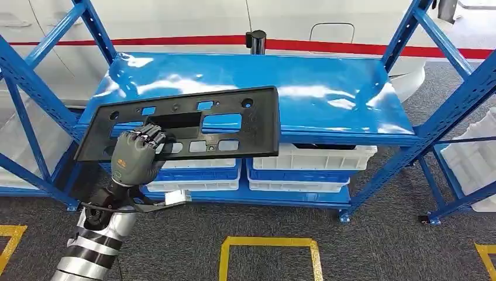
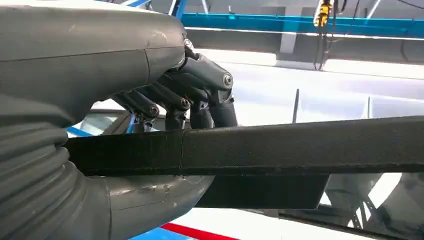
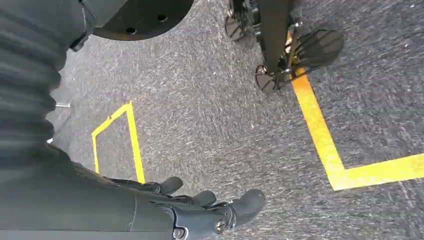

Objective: Take the parts from the cabinet and place them on the table.

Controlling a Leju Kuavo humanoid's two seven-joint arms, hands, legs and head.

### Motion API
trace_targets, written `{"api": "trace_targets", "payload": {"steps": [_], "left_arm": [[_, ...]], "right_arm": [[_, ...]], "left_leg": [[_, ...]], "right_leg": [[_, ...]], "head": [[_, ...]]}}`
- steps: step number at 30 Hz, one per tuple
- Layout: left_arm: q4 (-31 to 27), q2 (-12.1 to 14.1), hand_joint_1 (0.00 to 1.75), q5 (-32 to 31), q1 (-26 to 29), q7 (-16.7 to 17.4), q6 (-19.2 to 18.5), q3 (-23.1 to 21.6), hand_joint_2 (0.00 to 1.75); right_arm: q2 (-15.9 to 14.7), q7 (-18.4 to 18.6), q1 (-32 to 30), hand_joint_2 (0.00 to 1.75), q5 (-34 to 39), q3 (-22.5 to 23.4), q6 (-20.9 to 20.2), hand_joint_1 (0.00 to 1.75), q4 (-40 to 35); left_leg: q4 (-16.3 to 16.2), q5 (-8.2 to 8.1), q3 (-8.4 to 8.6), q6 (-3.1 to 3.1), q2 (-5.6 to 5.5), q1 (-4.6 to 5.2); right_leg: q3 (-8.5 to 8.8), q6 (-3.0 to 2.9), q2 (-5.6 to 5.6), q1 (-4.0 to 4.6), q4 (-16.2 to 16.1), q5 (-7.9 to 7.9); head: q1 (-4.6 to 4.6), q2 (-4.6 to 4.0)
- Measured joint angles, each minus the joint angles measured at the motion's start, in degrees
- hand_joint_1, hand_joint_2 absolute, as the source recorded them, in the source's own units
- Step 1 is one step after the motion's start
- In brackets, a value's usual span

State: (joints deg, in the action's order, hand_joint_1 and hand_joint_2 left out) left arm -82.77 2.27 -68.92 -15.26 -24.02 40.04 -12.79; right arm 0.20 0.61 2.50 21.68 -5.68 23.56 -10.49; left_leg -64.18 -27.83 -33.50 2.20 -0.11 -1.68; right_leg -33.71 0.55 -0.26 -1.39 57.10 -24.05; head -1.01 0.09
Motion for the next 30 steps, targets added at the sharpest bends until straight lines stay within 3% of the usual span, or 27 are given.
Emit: {"api": "trace_targets", "payload": {"steps": [1,2,5,6,8,10,11,12,13,15,16,17,18,20,21,22,24,25,26,27,28,30], "left_arm": [[0.0,0.0,1.75,0.02,-0.27,-0.02,0.0,0.0,1.75],[0.04,-0.04,1.75,0.02,-0.29,-0.07,0.0,-0.07,1.75],[0.07,0.02,1.75,0.09,-0.3,-0.07,0.0,-0.04,1.75],[0.07,-0.04,1.75,0.09,-0.37,-0.07,0.0,-0.07,1.75],[0.07,-0.09,1.75,0.09,-0.53,-0.07,0.0,-0.09,1.75],[0.09,-0.09,1.75,0.09,-0.51,-0.07,0.0,-0.09,1.75],[0.15,-0.09,1.75,0.09,-0.51,-0.07,0.0,-0.09,1.75],[0.2,-0.09,1.75,0.09,-0.49,-0.07,0.0,-0.11,1.75],[0.2,-0.09,1.75,0.09,-0.49,-0.07,0.0,-0.13,1.75],[0.2,-0.09,1.75,0.09,-0.49,-0.04,0.0,-0.13,1.75],[0.2,-0.09,1.75,0.09,-0.5,-0.02,0.0,-0.13,1.75],[0.15,-0.07,1.75,0.09,-0.48,0.0,0.0,-0.11,1.75],[0.15,-0.07,1.75,0.09,-0.49,0.02,0.0,-0.15,1.75],[0.15,-0.07,1.75,0.11,-0.47,0.11,0.0,-0.22,1.75],[0.13,-0.07,1.75,0.09,-0.45,0.11,0.0,-0.26,1.75],[0.13,-0.04,1.75,0.09,-0.44,0.11,0.0,-0.24,1.75],[0.13,-0.02,1.75,0.09,-0.41,0.11,0.0,-0.22,1.75],[0.13,-0.02,1.75,0.11,-0.29,0.11,0.0,-0.24,1.75],[0.15,-0.02,1.75,0.11,-0.17,0.13,0.0,-0.26,1.75],[0.15,-0.02,1.75,0.13,-0.05,0.13,0.0,-0.26,1.75],[0.17,-0.02,1.75,0.2,0.01,0.2,0.0,-0.26,1.75],[0.15,-0.02,1.75,0.35,-0.06,0.33,0.0,-0.31,1.75]], "right_arm": [[-0.09,0.0,-0.01,1.75,0.0,0.02,0.0,0.0,0.02],[-0.11,0.0,0.02,1.75,0.0,0.04,0.0,0.0,0.02],[-0.13,-0.02,-0.08,1.75,-0.04,0.04,0.0,0.0,0.0],[-0.24,-0.02,-0.16,1.75,-0.04,0.04,0.02,0.0,0.04],[-0.13,-0.02,-0.16,1.75,-0.02,0.07,0.02,0.0,0.04],[-0.04,-0.02,-0.13,1.75,-0.04,0.07,0.02,0.0,0.04],[-0.04,-0.04,-0.13,1.75,-0.04,0.07,0.02,0.0,0.04],[-0.04,-0.07,-0.13,1.75,-0.04,0.07,0.0,0.0,0.04],[-0.06,-0.09,-0.14,1.75,-0.04,0.07,0.02,0.0,0.04],[-0.09,-0.13,-0.13,1.75,-0.04,0.07,0.02,0.0,0.04],[-0.13,-0.24,0.0,1.75,-0.07,0.07,0.0,0.0,0.02],[-0.2,-0.33,0.28,1.75,-0.07,0.07,0.0,0.0,0.02],[-0.17,-0.37,0.15,1.75,-0.07,0.07,0.02,0.0,0.02],[-0.17,-0.39,0.2,1.75,-0.11,0.09,0.02,0.0,0.02],[-0.2,-0.37,0.19,1.75,-0.13,0.09,0.04,0.0,0.04],[-0.13,-0.35,0.24,1.75,-0.13,0.09,0.07,0.0,0.07],[-0.15,-0.15,0.15,1.75,-0.13,0.11,0.13,0.0,0.07],[-0.2,-0.09,0.06,1.75,-0.15,0.11,0.26,0.0,0.07],[-0.22,-0.07,0.06,1.75,-0.15,0.13,0.33,0.0,0.07],[-0.2,-0.04,0.07,1.75,-0.15,0.17,0.33,0.0,0.07],[-0.2,-0.02,0.01,1.75,-0.13,0.2,0.33,0.0,0.07],[-0.13,0.0,-0.16,1.75,-0.13,0.33,0.35,0.0,0.07]], "left_leg": [[4.55,-1.15,2.64,0.15,0.03,-0.08],[4.6,-0.57,2.89,-0.67,-0.43,0.42],[4.68,-0.17,1.76,-1.93,-0.44,0.82],[5.3,0.57,1.38,-2.95,-0.29,0.4],[5.32,1.52,0.33,-4.24,-0.25,0.51],[5.28,2.42,-1.0,-4.43,-0.18,0.66],[5.26,2.85,-1.63,-4.41,-0.14,0.72],[5.26,3.33,-2.22,-4.35,-0.11,0.74],[5.26,3.75,-2.73,-4.26,-0.11,0.75],[5.26,4.56,-3.57,-3.94,-0.19,0.74],[5.25,5.0,-3.89,-3.66,-0.24,0.73],[5.21,5.43,-4.28,-3.2,-0.25,1.05],[5.49,5.8,-4.07,-2.85,-0.1,0.96],[5.83,6.55,-4.03,-2.03,-0.12,0.85],[6.22,7.11,-4.07,-1.51,-0.15,0.95],[6.1,6.77,-4.61,-1.3,-0.15,0.74],[1.61,1.18,-6.26,-1.06,-0.07,0.64],[-4.13,-2.63,-7.95,-0.78,-0.09,0.61],[-8.92,-4.72,-9.24,-0.55,-0.09,0.61],[-11.58,-5.16,-9.64,-0.46,-0.08,0.61],[-11.54,-4.3,-8.66,-0.48,-0.08,0.61],[-3.89,-1.07,-2.95,-0.59,-0.06,0.57]], "right_leg": [[-0.36,0.23,-0.04,0.21,0.41,0.11],[-0.8,0.65,-0.01,0.55,0.68,0.39],[-1.3,2.06,0.04,0.39,0.39,1.38],[-1.81,2.47,0.03,0.59,0.62,1.43],[-4.02,1.72,0.2,0.41,4.69,-2.46],[-7.52,1.29,0.19,0.4,14.16,-7.23],[-8.53,1.42,0.19,0.4,17.66,-8.43],[-8.25,1.91,0.19,0.41,18.73,-8.47],[-6.74,2.4,0.19,0.41,17.17,-7.68],[-0.86,3.09,0.19,0.42,8.65,-4.9],[3.23,2.84,0.2,0.44,2.66,-4.2],[5.61,2.2,0.24,0.86,-0.76,-5.25],[4.9,2.13,0.36,0.94,-0.06,-4.41],[4.0,1.68,0.38,1.16,-0.24,-4.33],[3.76,1.06,0.36,0.92,-0.73,-3.71],[4.17,0.5,0.18,0.08,-1.03,-2.96],[3.17,-0.35,0.06,0.08,-0.97,-2.13],[2.6,-0.46,-0.06,0.17,-0.95,-1.76],[2.1,-0.55,-0.08,0.32,-0.9,-1.36],[1.65,-0.54,-0.09,0.42,-0.8,-1.11],[1.22,-0.36,-0.07,0.44,-0.63,-0.87],[0.65,-0.19,-0.05,0.4,-0.2,-0.65]], "head": [[-0.02,0.0],[0.02,0.0],[0.14,0.0],[0.02,0.0],[0.26,0.0],[0.28,0.0],[0.33,0.0],[0.28,0.0],[0.33,0.0],[0.31,0.02],[0.35,0.0],[0.28,0.0],[0.06,0.0],[0.33,0.0],[0.31,0.0],[0.35,0.0],[0.0,0.0],[-0.04,0.0],[-0.04,0.02],[-0.07,0.0],[-0.07,0.0],[-0.11,0.0]]}}
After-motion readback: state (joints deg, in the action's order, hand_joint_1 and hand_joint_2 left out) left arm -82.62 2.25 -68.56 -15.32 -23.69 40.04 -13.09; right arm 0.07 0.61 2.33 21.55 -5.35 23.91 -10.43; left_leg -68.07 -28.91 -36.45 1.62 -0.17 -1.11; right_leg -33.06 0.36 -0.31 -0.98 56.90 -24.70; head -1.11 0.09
